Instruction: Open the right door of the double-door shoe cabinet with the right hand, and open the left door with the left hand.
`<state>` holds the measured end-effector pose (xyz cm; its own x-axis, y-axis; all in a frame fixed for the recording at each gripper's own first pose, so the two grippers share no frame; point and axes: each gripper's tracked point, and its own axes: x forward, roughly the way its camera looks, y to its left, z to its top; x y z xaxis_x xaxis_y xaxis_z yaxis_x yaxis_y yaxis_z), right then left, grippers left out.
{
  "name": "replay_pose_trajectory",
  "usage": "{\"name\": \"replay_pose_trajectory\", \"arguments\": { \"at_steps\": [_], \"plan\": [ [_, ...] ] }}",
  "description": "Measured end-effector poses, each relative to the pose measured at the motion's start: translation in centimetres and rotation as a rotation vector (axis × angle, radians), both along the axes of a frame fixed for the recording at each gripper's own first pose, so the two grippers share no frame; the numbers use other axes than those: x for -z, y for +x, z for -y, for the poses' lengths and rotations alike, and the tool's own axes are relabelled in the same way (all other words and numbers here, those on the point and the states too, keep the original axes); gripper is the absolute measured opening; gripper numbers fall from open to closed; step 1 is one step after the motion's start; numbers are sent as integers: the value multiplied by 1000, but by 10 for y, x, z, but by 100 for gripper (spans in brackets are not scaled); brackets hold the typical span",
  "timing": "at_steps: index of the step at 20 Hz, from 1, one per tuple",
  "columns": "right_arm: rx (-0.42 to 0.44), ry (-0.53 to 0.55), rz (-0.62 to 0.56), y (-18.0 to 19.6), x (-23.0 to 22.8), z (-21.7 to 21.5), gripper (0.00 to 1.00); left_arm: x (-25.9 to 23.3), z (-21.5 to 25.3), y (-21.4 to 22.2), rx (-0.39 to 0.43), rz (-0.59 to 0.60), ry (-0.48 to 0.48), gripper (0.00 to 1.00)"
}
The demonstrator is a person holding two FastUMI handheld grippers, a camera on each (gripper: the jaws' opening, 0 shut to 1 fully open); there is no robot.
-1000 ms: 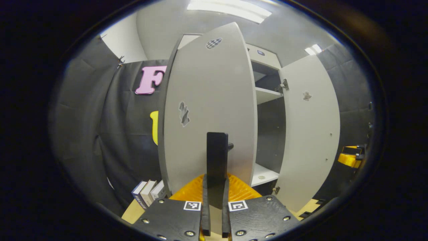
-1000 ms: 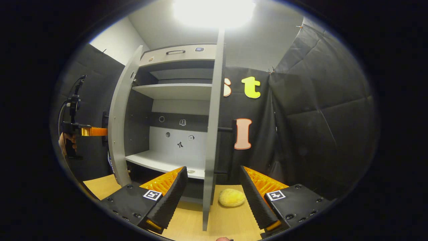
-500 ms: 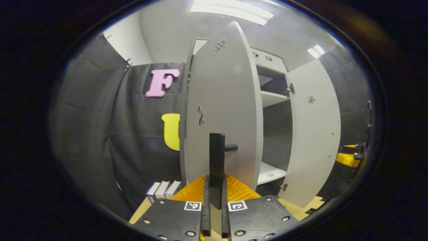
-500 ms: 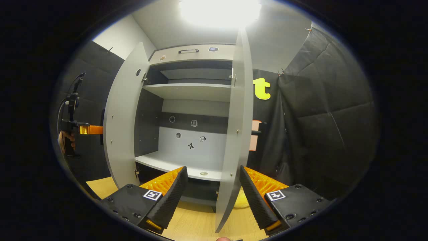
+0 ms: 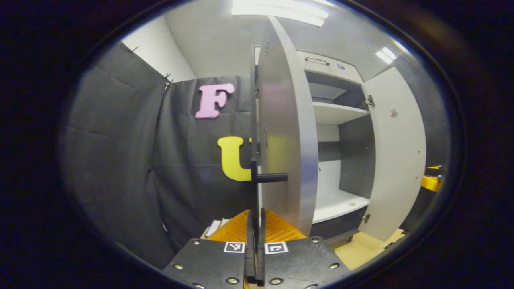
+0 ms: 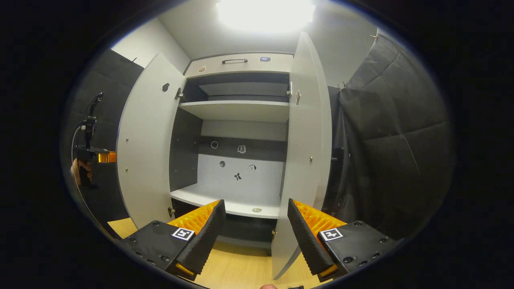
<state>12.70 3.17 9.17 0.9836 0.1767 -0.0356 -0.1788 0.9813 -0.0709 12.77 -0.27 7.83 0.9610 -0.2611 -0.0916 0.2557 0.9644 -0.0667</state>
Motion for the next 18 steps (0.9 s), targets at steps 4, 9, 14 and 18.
{"name": "replay_pose_trajectory", "arguments": {
  "at_steps": [4,9,14,18],
  "plan": [
    [11,13,-4,-1,0,-2,98,-5,17,-9,52,-17,-101,0],
    [59,11,-21,-4,3,2,98,3,10,-10,66,2,-26,2],
    [62,14,-18,-4,1,1,98,2,5,-28,71,1,-14,0],
    [16,19,12,-3,-5,-2,98,0,3,-48,19,11,-13,0]
  ]
}}
